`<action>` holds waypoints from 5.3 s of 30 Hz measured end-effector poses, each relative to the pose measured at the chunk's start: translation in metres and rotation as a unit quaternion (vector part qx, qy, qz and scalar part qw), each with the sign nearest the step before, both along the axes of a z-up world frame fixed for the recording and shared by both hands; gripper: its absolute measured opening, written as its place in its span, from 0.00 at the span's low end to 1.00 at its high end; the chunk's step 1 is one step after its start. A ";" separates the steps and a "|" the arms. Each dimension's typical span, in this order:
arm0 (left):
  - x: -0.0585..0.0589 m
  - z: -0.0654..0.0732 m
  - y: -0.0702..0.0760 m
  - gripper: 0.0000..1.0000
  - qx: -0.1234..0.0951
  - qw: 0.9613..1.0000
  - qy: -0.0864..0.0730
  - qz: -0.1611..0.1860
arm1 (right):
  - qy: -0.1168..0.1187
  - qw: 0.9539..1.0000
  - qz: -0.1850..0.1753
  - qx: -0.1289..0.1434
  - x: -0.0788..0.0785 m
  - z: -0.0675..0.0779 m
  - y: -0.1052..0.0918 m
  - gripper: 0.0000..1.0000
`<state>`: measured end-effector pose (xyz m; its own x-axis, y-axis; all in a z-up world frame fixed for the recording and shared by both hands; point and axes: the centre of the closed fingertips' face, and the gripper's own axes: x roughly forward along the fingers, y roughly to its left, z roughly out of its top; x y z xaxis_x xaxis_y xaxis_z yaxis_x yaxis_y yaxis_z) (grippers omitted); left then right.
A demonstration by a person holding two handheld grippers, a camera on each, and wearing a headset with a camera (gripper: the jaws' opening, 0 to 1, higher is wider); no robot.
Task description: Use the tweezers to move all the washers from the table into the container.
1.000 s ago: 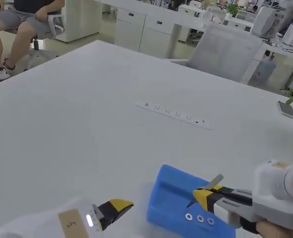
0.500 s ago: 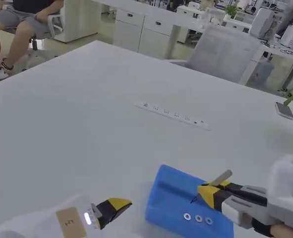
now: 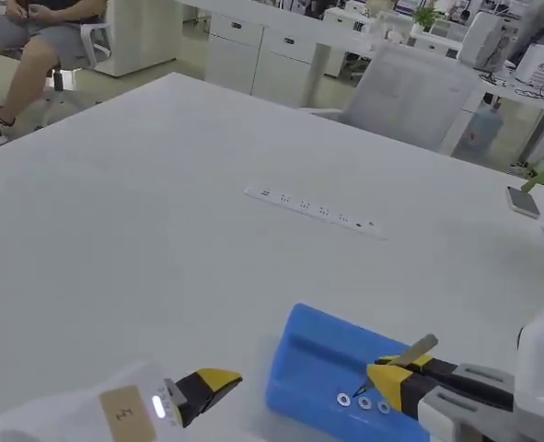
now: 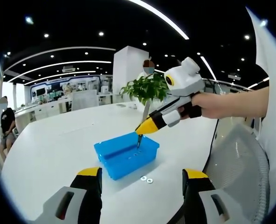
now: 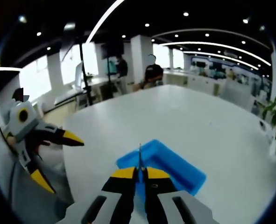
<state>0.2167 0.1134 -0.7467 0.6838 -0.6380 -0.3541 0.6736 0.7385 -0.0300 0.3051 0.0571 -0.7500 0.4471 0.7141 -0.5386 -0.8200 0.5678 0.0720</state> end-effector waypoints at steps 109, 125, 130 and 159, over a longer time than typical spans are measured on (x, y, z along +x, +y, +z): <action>-0.002 -0.001 0.000 0.68 0.007 1.000 -0.001 -0.005 | 0.029 0.991 0.090 -0.094 -0.069 -0.070 0.023 0.03; -0.002 -0.002 0.000 0.69 0.007 1.000 0.001 -0.006 | 0.055 0.995 0.068 -0.049 -0.070 -0.064 0.027 0.03; -0.002 -0.003 -0.001 0.68 0.008 1.000 0.002 -0.008 | 0.048 0.996 0.062 -0.041 -0.063 -0.054 0.027 0.03; -0.003 -0.005 -0.001 0.68 0.008 1.000 0.006 -0.008 | -0.010 1.000 0.027 -0.007 -0.009 0.004 0.022 0.03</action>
<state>0.2141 0.1125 -0.7512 0.6692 -0.6432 -0.3721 0.6849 0.7281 -0.0266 0.2963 0.0790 -0.7458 0.4185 0.7305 -0.5396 -0.8512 0.5227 0.0474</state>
